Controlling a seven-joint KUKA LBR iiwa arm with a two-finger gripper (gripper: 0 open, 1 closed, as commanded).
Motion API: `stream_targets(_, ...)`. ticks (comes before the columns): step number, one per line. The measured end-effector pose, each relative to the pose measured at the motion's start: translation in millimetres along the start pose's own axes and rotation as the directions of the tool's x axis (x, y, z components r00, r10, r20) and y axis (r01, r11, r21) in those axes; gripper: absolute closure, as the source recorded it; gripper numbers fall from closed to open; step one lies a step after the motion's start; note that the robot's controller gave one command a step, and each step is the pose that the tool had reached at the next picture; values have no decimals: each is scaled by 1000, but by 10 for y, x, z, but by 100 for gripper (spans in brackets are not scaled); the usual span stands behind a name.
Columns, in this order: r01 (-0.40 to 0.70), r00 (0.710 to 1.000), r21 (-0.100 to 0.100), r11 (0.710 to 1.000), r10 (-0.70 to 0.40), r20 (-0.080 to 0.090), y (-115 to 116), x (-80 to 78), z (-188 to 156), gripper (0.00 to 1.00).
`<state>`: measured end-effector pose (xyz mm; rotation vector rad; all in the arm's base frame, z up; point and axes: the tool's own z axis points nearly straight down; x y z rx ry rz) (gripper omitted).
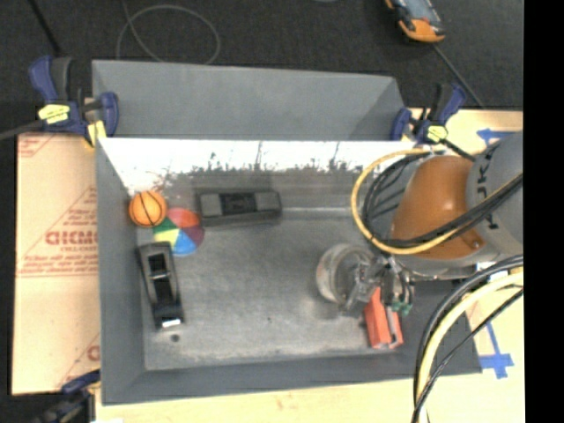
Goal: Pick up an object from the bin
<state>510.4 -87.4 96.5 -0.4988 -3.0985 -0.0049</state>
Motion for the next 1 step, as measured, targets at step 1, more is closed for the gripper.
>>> stream_targets(1, -29, 1000, 2, 1000, 29, 7, 111, -64, -91, 100)
